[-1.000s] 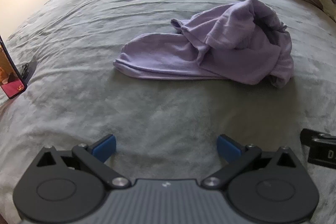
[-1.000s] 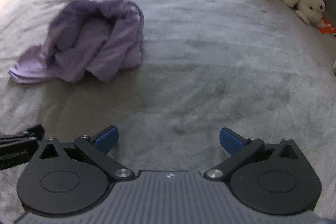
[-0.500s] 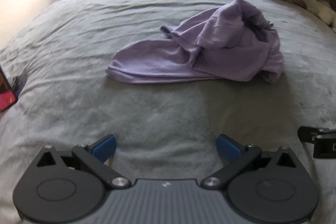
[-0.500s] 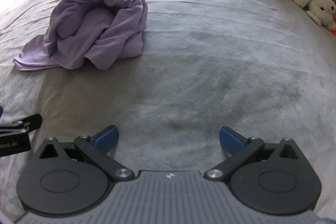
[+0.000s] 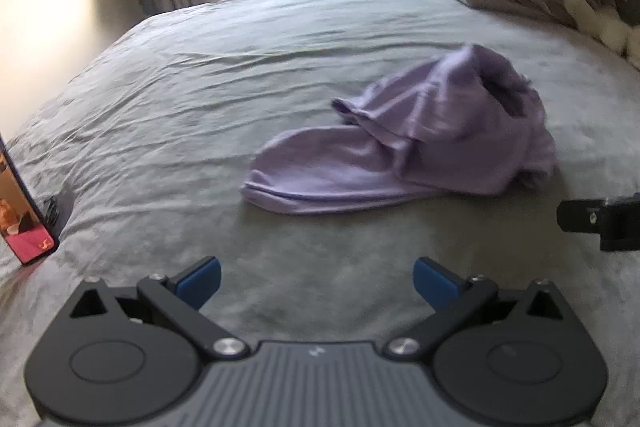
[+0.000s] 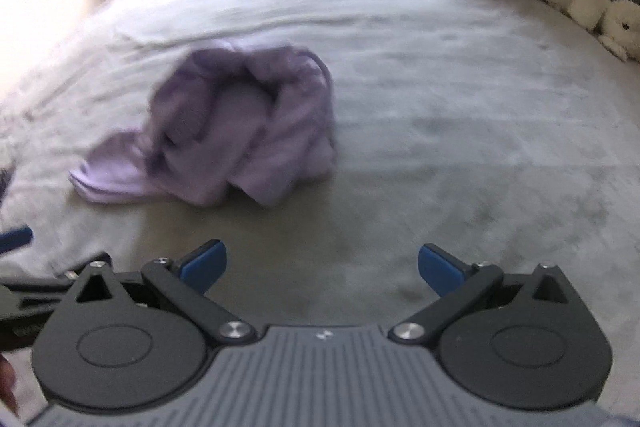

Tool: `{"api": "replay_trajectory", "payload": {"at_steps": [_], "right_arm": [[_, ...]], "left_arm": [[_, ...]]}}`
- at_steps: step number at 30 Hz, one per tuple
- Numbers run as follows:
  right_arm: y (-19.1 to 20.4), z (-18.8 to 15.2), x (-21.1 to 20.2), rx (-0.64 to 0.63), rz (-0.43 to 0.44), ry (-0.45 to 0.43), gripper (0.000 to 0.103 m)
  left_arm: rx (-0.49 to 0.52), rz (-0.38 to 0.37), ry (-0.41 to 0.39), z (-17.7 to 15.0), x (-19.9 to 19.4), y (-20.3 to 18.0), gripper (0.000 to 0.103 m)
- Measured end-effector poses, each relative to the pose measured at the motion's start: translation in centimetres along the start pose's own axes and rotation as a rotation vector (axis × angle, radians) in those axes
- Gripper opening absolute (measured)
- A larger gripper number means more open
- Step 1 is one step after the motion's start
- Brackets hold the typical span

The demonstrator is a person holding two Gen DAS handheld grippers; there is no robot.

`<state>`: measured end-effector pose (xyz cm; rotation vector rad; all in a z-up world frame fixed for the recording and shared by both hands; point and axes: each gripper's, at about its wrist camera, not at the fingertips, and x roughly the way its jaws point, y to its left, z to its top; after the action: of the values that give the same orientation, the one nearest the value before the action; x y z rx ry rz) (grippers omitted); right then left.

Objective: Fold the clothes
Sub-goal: 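Grasp the lavender garment edge with the right gripper while the left gripper grasps another edge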

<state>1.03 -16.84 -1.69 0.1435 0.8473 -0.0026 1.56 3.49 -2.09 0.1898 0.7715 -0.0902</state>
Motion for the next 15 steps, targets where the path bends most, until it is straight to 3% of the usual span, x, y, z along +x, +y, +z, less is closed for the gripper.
{"api": "replay_trajectory", "payload": {"at_steps": [6,15], "right_arm": [[1.1,0.5,0.6,0.05,-0.004,-0.065,0.093],[0.7,1.4,2.4,0.103,-0.001,-0.119,0.075]], "left_arm": [[-0.135,-0.05,-0.02,0.1,1.3,1.9,0.102],[-0.201,-0.081,-0.081,1.2,1.7,2.6,0.102]]}}
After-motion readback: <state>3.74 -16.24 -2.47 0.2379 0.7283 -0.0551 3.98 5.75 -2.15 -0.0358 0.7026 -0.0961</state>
